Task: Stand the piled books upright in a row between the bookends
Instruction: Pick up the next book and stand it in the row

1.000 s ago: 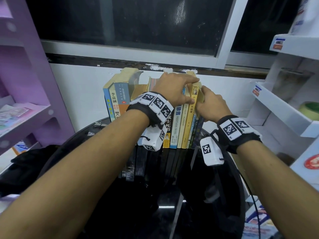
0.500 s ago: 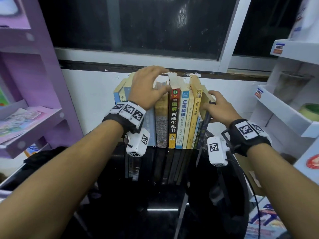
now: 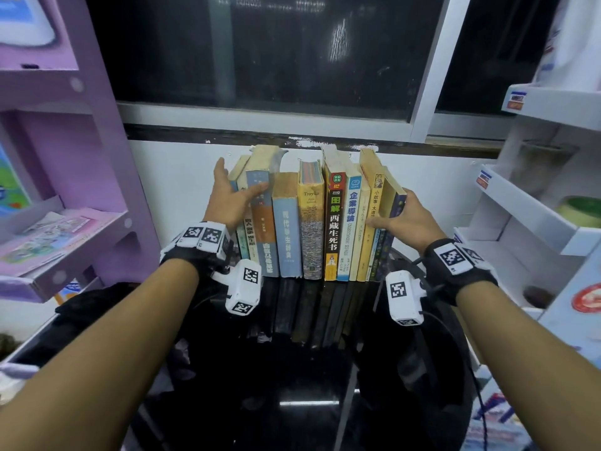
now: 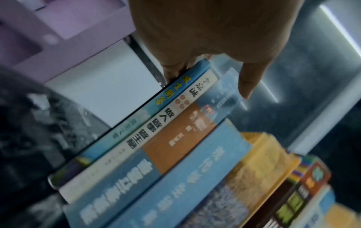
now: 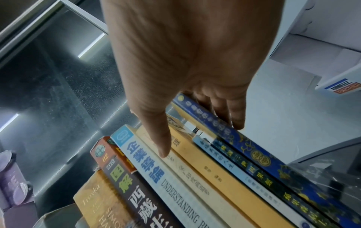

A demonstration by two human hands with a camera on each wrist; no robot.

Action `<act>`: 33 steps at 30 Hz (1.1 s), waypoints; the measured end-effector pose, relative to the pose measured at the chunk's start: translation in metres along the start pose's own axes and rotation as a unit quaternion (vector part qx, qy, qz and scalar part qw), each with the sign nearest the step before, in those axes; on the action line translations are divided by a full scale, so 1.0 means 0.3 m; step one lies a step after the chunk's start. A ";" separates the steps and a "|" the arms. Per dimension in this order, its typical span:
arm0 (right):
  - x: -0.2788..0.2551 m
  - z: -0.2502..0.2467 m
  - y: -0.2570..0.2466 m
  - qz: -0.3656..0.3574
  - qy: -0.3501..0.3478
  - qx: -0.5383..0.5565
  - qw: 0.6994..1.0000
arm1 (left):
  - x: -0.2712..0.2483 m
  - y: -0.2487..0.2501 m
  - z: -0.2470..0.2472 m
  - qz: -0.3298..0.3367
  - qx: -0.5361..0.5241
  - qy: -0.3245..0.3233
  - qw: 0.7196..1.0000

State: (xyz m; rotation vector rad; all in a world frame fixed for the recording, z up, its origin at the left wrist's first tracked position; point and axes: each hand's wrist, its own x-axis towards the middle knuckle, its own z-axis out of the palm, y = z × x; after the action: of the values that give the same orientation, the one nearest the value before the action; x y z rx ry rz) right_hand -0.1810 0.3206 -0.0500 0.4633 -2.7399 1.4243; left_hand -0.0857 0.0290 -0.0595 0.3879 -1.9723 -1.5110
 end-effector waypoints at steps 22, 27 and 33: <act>-0.026 -0.008 0.022 -0.042 0.042 -0.047 0.997 | -0.025 0.009 0.044 0.025 0.160 -0.085 0.983; -0.011 0.018 0.022 -0.044 0.046 -0.055 0.996 | -0.028 -0.003 0.031 0.046 0.165 -0.080 0.982; 0.003 0.033 0.024 -0.058 0.045 -0.063 0.995 | -0.014 -0.026 0.015 0.056 0.174 -0.077 0.980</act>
State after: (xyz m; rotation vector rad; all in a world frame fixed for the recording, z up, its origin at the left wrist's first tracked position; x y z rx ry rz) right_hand -0.1825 0.3162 -0.0614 0.5296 -2.6648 1.2063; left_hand -0.0863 0.0324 -0.0688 0.3042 -2.3471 -1.1541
